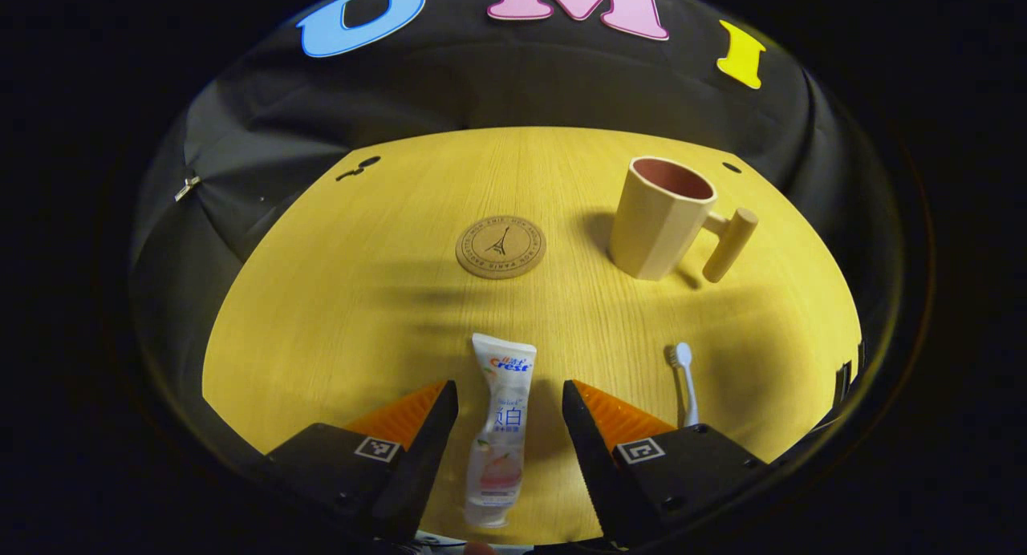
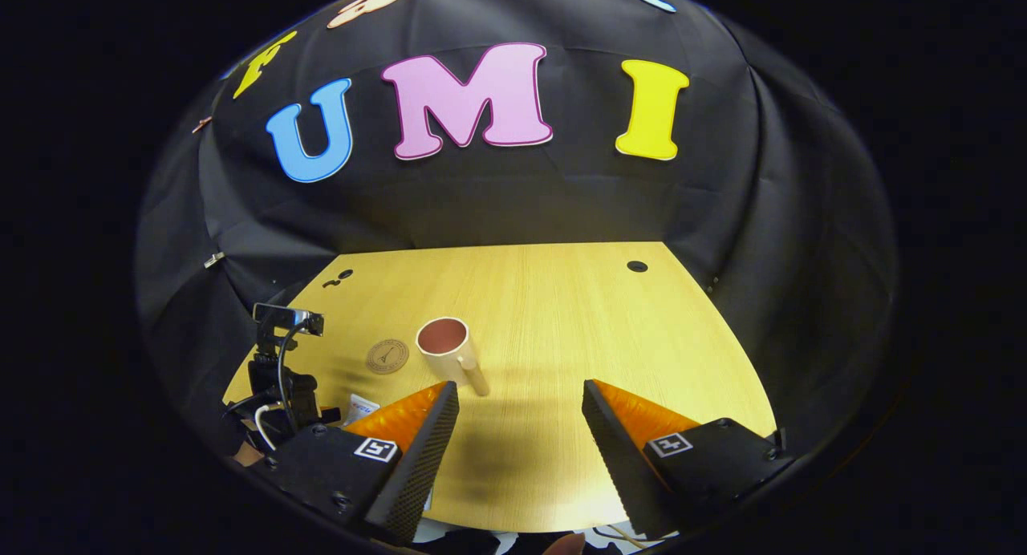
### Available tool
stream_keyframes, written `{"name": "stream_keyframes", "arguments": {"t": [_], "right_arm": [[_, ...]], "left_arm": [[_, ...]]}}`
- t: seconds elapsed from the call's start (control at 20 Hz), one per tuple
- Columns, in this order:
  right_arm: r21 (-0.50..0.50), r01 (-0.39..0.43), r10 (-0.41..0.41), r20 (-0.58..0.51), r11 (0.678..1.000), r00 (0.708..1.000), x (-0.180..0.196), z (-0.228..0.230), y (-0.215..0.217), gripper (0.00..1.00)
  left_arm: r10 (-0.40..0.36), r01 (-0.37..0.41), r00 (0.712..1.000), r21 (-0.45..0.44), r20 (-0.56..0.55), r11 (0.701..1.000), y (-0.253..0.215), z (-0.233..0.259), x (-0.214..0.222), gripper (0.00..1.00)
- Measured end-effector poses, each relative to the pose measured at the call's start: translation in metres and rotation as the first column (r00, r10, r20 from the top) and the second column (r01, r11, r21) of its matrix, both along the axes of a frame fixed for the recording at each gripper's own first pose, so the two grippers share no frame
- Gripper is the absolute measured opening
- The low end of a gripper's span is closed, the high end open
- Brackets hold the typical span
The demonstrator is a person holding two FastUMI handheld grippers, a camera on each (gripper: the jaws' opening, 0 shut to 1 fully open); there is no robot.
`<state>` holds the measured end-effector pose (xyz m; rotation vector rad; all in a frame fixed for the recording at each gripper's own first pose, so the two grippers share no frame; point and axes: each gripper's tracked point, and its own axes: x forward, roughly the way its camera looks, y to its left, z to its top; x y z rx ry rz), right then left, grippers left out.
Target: Put the toothbrush and toothpaste on the desktop into the cup, then pick up the cup and place it on the coaster on the desktop.
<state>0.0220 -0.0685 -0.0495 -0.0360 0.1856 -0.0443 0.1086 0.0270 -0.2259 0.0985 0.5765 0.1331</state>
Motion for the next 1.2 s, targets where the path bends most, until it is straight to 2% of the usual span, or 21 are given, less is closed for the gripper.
{"name": "stream_keyframes", "arguments": {"t": [0.4,0.6,0.8,0.85,0.9,0.95,1.05,1.2], "right_arm": [[0.011,0.000,0.000,-0.020,1.000,1.000,0.003,-0.003,-0.005,0.96],[0.020,-0.002,0.002,-0.025,1.000,1.000,0.003,-0.003,-0.004,0.96],[0.024,-0.005,0.006,-0.030,1.000,1.000,0.004,-0.003,-0.001,0.96],[0.024,-0.005,0.006,-0.030,1.000,1.000,0.004,-0.004,-0.001,0.95],[0.023,-0.003,0.003,-0.031,1.000,1.000,0.005,-0.004,-0.001,0.95],[0.022,-0.001,0.001,-0.030,1.000,1.000,0.004,-0.003,-0.001,0.95],[0.024,0.005,-0.004,-0.027,1.000,1.000,0.005,-0.002,0.000,0.95],[0.027,0.014,-0.013,-0.023,1.000,1.000,0.005,-0.001,0.002,0.95]], "left_arm": [[-0.001,0.001,0.999,0.003,-0.040,1.000,0.002,-0.015,0.005,0.81],[-0.001,-0.002,0.999,-0.055,-0.052,0.999,-0.001,-0.017,0.007,0.80],[-0.033,0.031,0.998,-0.040,-0.052,0.999,-0.001,-0.017,0.009,0.69],[-0.034,0.032,0.998,-0.036,-0.055,0.999,-0.001,-0.016,0.011,0.64],[-0.033,0.031,0.998,-0.035,-0.052,0.999,0.000,-0.016,0.011,0.55],[-0.034,0.032,0.998,-0.034,-0.057,0.999,0.000,-0.017,0.011,0.55],[-0.051,0.050,0.996,-0.024,-0.068,0.998,0.000,-0.017,0.011,0.39],[-0.090,0.088,0.991,-0.023,-0.095,0.996,0.000,-0.016,0.011,0.41]]}}
